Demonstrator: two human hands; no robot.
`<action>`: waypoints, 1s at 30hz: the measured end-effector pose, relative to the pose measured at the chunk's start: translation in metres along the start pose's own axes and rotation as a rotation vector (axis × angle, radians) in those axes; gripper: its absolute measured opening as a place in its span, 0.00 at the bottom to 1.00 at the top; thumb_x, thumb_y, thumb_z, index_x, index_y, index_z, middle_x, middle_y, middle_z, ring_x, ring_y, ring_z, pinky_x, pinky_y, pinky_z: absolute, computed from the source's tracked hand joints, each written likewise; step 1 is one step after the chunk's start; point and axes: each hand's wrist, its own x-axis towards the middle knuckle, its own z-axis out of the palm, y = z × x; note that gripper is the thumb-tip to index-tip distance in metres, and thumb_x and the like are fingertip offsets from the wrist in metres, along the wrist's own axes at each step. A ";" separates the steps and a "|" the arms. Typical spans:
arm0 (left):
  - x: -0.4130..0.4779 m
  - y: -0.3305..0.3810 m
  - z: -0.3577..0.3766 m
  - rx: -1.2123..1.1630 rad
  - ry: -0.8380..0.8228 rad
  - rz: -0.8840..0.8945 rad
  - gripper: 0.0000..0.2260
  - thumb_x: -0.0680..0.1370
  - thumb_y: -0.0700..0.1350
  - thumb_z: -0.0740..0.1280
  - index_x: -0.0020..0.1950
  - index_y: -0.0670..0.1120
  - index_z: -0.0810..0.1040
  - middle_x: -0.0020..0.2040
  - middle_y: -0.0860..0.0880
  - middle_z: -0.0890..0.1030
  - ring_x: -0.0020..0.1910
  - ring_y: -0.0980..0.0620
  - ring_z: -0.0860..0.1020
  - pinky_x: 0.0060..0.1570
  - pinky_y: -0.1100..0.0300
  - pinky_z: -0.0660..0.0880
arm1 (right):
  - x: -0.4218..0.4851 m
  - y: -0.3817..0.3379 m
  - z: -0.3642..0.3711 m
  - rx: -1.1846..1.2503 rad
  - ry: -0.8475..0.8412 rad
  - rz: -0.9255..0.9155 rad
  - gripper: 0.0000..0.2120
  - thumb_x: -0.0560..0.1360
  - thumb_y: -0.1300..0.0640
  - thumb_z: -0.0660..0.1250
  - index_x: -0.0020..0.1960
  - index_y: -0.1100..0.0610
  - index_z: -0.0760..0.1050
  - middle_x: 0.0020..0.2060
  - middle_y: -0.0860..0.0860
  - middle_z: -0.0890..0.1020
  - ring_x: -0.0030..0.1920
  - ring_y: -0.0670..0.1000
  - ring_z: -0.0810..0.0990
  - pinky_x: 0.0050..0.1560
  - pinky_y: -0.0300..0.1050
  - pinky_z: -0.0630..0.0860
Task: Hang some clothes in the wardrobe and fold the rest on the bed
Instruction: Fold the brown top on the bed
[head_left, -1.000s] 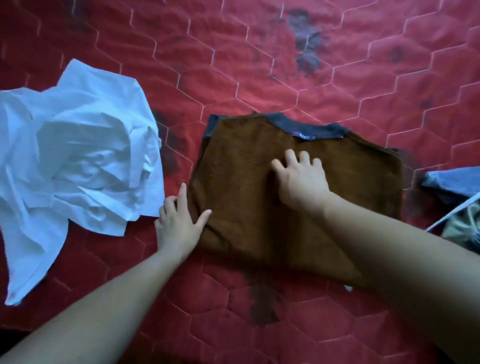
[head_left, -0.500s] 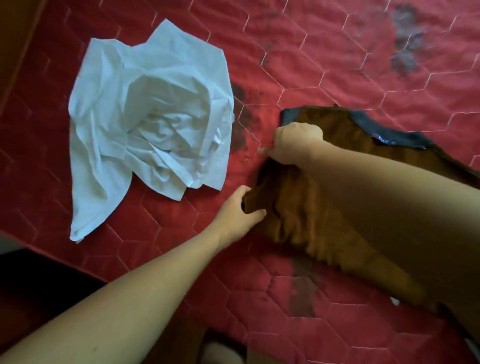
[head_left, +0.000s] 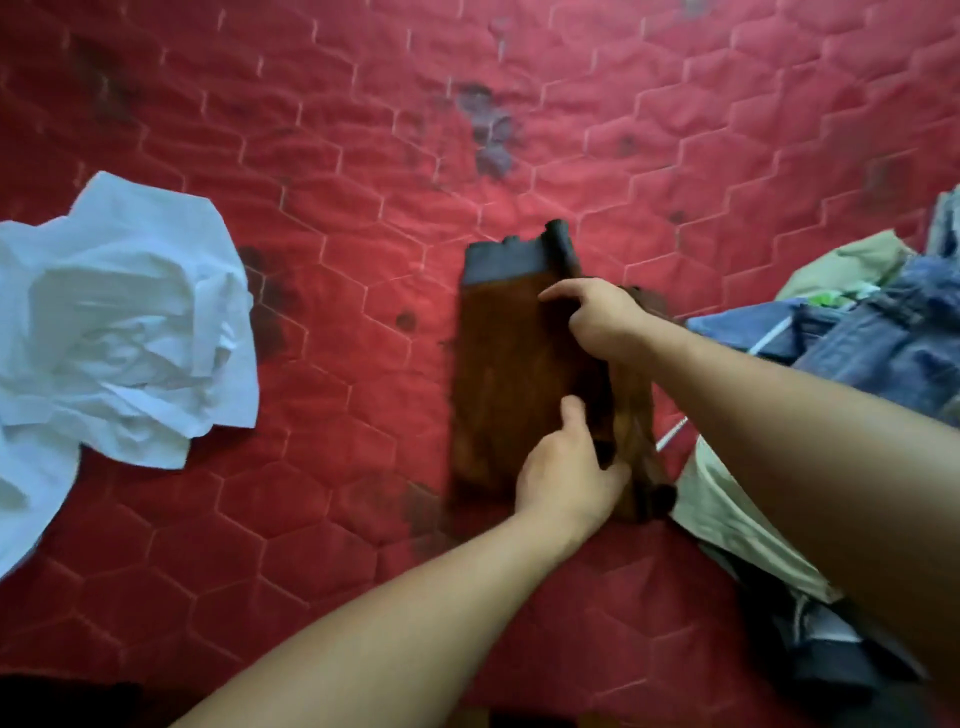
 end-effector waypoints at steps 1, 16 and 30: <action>0.003 0.012 0.020 0.017 -0.011 0.005 0.26 0.75 0.57 0.68 0.66 0.49 0.60 0.47 0.42 0.83 0.46 0.37 0.82 0.45 0.45 0.79 | -0.005 0.021 -0.006 -0.003 0.026 0.024 0.33 0.70 0.71 0.53 0.67 0.46 0.78 0.66 0.52 0.79 0.50 0.49 0.80 0.40 0.30 0.71; 0.007 -0.073 0.085 -0.321 0.482 -0.562 0.26 0.74 0.59 0.72 0.65 0.49 0.65 0.65 0.46 0.71 0.64 0.45 0.72 0.65 0.46 0.71 | 0.018 0.145 0.044 0.565 0.291 0.288 0.45 0.73 0.51 0.75 0.80 0.50 0.51 0.69 0.57 0.73 0.67 0.56 0.75 0.69 0.48 0.70; 0.047 -0.139 -0.020 -0.695 0.604 -0.509 0.30 0.74 0.40 0.73 0.72 0.49 0.63 0.63 0.46 0.76 0.49 0.55 0.79 0.58 0.58 0.75 | -0.034 0.121 0.095 0.699 0.180 0.604 0.21 0.75 0.55 0.74 0.61 0.63 0.71 0.54 0.61 0.80 0.47 0.59 0.83 0.43 0.57 0.83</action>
